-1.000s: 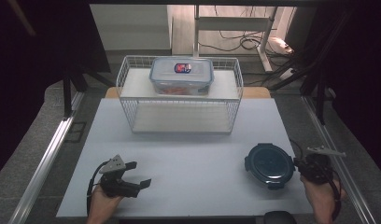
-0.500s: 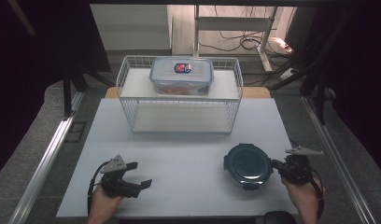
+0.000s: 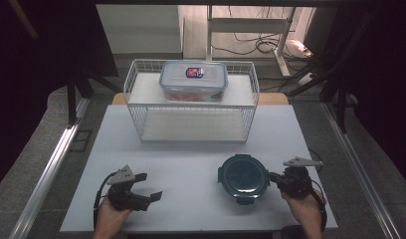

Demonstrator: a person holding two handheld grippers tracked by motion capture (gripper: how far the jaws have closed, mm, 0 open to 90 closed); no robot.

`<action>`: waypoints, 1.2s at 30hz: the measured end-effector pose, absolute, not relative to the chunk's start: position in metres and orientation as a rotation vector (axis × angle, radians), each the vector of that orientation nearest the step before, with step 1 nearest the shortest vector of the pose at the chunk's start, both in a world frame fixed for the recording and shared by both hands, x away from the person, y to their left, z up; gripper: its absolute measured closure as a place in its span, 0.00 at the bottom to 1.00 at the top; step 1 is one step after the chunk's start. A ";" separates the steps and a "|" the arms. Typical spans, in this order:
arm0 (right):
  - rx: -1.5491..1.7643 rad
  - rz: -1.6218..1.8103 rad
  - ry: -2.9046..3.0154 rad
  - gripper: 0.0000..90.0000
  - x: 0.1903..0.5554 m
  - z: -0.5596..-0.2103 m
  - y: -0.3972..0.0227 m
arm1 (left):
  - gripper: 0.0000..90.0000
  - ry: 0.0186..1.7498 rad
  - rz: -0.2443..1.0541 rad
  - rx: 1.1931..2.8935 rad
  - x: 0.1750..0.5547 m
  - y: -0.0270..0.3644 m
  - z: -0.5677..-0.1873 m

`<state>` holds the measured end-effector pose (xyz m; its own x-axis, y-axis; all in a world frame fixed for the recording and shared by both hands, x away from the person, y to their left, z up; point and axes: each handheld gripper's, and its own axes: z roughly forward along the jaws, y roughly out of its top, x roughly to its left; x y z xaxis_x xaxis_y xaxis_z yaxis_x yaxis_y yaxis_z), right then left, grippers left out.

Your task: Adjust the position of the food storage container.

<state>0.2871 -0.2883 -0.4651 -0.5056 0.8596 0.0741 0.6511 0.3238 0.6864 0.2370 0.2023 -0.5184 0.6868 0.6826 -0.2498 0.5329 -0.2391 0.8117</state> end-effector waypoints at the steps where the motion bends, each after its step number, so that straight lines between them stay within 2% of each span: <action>1: 1.349 0.971 2.295 0.99 0.287 -0.465 -0.286 | 0.07 0.946 0.190 1.912 0.237 0.202 -0.518; 36: 1.136 1.139 2.464 0.99 0.289 -0.477 -0.187 | 0.08 0.970 0.143 1.899 0.239 0.202 -0.521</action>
<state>0.2887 -0.1874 -0.4770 -0.6853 0.7165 0.1304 0.5636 0.4085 0.7180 0.2391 0.2022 -0.5205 0.6766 0.6760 -0.2918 0.5635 -0.2203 0.7962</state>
